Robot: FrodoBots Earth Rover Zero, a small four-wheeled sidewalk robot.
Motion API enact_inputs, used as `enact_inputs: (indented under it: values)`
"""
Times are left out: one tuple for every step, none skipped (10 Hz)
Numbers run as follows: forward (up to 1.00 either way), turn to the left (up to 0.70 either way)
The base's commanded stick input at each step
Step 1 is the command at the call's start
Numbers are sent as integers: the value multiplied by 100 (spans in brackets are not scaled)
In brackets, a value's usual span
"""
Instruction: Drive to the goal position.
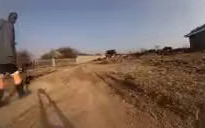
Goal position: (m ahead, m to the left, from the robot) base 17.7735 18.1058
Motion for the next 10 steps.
enact_inputs:
  values:
    - [70,0]
    - [70,0]
    - [70,9]
    - [70,35]
    - [70,34]
    - [70,0]
    - [70,0]
    - [70,0]
    - [70,1]
    - [70,35]
